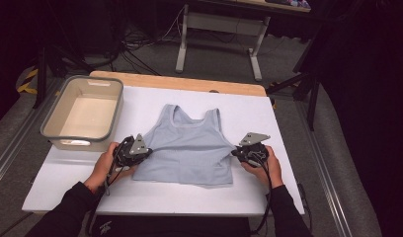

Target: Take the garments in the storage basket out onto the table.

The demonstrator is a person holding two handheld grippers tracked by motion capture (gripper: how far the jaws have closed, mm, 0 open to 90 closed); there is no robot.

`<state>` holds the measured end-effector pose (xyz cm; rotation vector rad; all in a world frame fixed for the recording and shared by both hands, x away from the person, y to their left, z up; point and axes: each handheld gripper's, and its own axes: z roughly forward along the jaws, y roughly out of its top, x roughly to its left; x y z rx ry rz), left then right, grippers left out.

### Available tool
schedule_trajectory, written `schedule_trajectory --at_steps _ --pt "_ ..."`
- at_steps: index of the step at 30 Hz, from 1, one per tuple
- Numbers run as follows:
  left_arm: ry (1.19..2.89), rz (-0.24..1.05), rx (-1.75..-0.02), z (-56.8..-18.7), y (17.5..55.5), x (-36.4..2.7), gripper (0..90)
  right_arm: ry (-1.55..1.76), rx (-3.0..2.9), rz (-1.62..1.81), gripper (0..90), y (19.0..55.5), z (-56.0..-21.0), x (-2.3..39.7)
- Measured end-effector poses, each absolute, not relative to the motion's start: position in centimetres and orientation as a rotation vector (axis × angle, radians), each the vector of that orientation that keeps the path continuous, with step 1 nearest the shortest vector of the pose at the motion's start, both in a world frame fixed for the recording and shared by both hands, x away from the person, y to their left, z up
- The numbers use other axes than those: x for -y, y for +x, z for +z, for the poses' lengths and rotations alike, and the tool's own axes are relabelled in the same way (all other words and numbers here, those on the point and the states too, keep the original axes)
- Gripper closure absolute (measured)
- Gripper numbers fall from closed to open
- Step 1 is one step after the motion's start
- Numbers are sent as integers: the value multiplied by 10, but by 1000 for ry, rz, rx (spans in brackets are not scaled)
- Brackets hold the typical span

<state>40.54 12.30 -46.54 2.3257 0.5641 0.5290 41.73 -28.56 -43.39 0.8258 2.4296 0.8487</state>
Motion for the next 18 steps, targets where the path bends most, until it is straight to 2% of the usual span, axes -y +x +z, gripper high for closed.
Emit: schedule_trajectory --at_steps 3,6,8,9,13,18 --pt "2306 539 -567 -467 405 -122 894 849 -2418 854 778 419 -434 286" --pt "2279 559 -557 -468 403 -121 891 899 -2383 896 653 417 -435 289" --pt "2265 554 -558 -467 402 -121 889 920 -2364 950 632 415 -433 292" --pt "2257 561 -556 -466 402 -122 885 923 -2350 974 641 413 -432 294" --pt "2230 562 -561 -463 399 -123 878 877 -2289 1052 792 400 -423 291" --pt "2227 552 -551 -461 396 -125 880 880 -2170 1015 850 390 -412 285"
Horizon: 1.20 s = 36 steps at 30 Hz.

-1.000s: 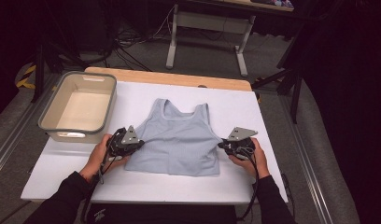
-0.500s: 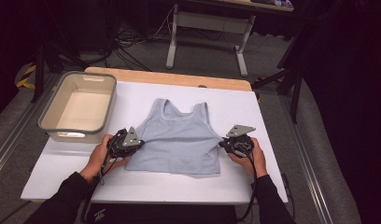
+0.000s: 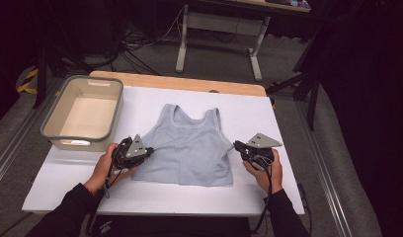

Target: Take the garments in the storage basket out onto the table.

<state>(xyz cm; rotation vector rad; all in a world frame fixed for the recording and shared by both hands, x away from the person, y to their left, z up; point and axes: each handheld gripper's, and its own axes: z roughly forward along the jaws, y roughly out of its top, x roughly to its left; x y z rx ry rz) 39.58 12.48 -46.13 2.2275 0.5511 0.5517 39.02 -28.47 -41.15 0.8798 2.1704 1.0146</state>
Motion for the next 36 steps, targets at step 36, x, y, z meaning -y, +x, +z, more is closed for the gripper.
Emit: schedule_trajectory --at_steps 36 --pt "2237 543 -584 -472 411 -115 883 928 -2294 913 900 421 -459 262"
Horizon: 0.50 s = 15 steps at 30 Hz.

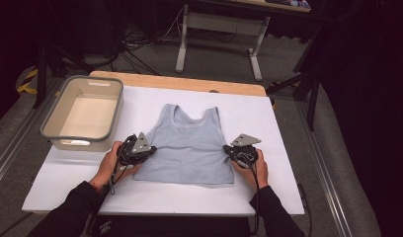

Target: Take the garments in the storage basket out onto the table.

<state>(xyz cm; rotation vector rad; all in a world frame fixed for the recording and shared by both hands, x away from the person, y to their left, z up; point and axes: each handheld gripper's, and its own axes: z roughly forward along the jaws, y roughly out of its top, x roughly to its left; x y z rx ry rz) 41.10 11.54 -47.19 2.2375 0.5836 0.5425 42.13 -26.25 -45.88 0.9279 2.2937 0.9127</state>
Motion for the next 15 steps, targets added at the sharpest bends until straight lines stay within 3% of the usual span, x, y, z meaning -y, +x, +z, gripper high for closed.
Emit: schedule_trajectory --at_steps 3,7,8,10,11,13,15 --pt "2205 565 -592 -468 409 -118 875 935 -2287 909 900 419 -457 263" --pt "2121 616 -684 -466 412 -125 642 938 -2248 904 879 415 -452 266" --pt "2121 670 -707 -467 415 -125 642 937 -2222 879 873 414 -450 267" --pt "2130 672 -733 -469 420 -123 540 959 -2189 866 858 413 -448 273" --pt "2127 678 -755 -470 422 -122 540 959 -2189 866 858 413 -448 273" --pt "2146 676 -799 -472 427 -120 449 993 -2189 909 803 415 -449 277" --pt "2131 656 -835 -473 432 -120 435 1010 -2173 961 766 415 -448 279"
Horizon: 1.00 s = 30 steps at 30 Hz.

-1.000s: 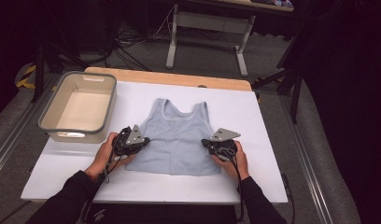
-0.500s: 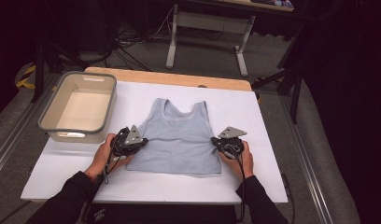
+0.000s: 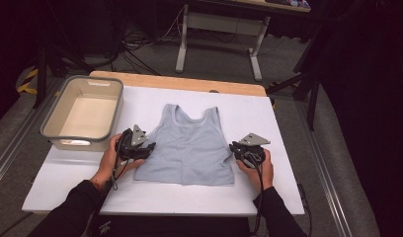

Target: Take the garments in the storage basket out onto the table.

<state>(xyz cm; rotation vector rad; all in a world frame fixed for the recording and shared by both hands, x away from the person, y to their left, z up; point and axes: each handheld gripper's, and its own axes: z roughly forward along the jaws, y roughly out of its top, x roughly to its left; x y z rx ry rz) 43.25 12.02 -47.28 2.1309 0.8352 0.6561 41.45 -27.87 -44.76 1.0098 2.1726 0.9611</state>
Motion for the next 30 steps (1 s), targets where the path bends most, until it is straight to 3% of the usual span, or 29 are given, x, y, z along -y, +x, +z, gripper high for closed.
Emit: schedule_trajectory --at_steps 4,7,9,11,13,20,23,26,30 --pt "2132 615 -915 -473 445 -118 399 1034 -2178 1022 624 417 -449 275" --pt "2103 466 -1005 -473 457 -121 392 1067 -2185 1016 575 421 -453 275" --pt "2102 402 -985 -473 460 -124 468 1111 -2195 1032 550 424 -455 278" --pt "2108 369 -943 -473 459 -122 662 1186 -2224 1049 531 428 -460 282" --pt "2129 371 -917 -471 458 -120 771 1212 -2222 1095 547 428 -457 286" --pt "2146 441 -885 -470 454 -117 814 1179 -2185 1177 552 419 -444 285" --pt "2165 499 -867 -467 451 -117 829 1203 -2227 1075 480 425 -454 280" --pt "2157 529 -876 -464 448 -119 833 1267 -2259 1083 503 430 -459 282" --pt "2150 572 -877 -460 444 -120 836 1239 -2304 1096 750 429 -458 278"
